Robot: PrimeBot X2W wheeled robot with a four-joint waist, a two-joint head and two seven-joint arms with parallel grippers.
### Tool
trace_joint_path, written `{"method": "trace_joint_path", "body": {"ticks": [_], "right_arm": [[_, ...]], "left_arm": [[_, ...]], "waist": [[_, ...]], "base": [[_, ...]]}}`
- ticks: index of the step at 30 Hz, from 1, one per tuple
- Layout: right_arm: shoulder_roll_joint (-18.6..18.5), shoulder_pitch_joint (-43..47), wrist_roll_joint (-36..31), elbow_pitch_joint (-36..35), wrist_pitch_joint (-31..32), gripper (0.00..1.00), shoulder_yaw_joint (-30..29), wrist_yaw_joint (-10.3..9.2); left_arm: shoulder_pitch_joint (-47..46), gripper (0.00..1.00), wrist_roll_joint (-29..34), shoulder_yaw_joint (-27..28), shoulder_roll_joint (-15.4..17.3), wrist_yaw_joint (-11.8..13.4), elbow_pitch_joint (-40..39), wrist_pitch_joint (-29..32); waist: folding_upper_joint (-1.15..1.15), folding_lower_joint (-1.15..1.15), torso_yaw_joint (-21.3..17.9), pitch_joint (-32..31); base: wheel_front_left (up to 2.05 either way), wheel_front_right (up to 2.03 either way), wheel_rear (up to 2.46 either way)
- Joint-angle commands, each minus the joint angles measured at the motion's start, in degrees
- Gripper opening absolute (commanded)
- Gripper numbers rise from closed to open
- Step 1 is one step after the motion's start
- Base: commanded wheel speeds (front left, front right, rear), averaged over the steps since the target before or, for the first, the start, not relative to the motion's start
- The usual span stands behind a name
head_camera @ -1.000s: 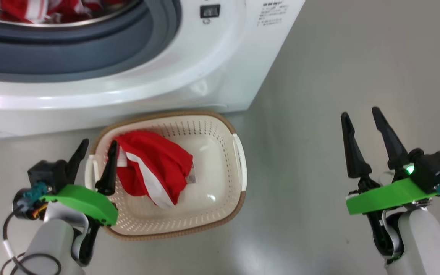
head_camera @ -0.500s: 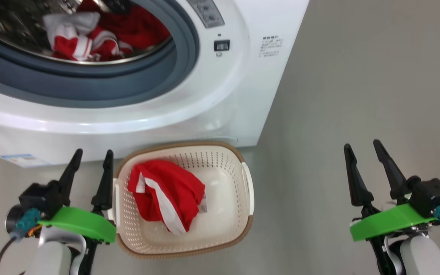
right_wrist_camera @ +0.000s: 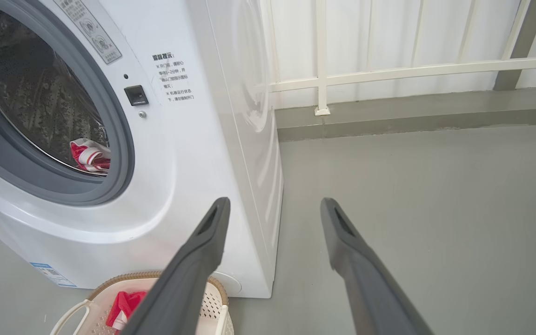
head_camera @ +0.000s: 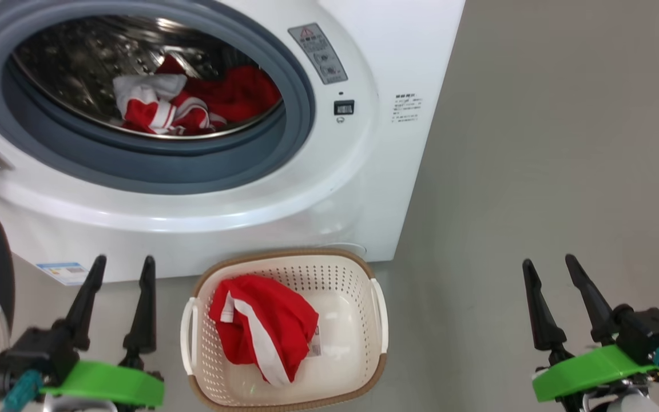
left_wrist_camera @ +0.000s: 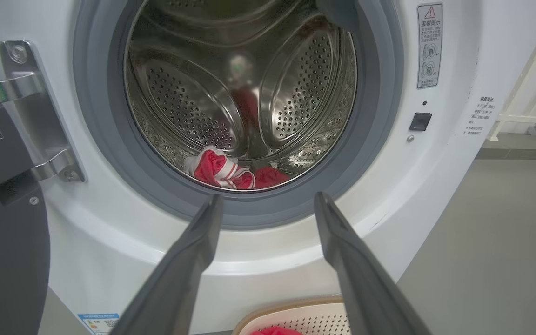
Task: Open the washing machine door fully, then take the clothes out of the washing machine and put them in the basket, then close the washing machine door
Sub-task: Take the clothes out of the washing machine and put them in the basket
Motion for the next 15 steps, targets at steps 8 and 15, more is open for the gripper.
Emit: {"method": "trace_joint_path", "body": {"ticks": [8, 15], "right_arm": [[-0.31, 2.24, -0.78, -2.65, -0.37, 1.00, -0.15, 0.28], [-0.31, 2.83, -0.45, -3.31, -0.37, 1.00, -0.86, 0.28]], "left_arm": [[5.79, 1.00, 1.42, 4.86, -0.21, 0.09, -5.79, -0.29], [9.12, 1.00, 1.61, 6.85, -1.75, 0.09, -9.21, -0.29]], "waist": [[0.00, 0.00, 0.55, -1.63], [0.00, 0.00, 0.74, -1.06]], "base": [[0.00, 0.00, 0.00], [0.00, 0.00, 0.00]]}}
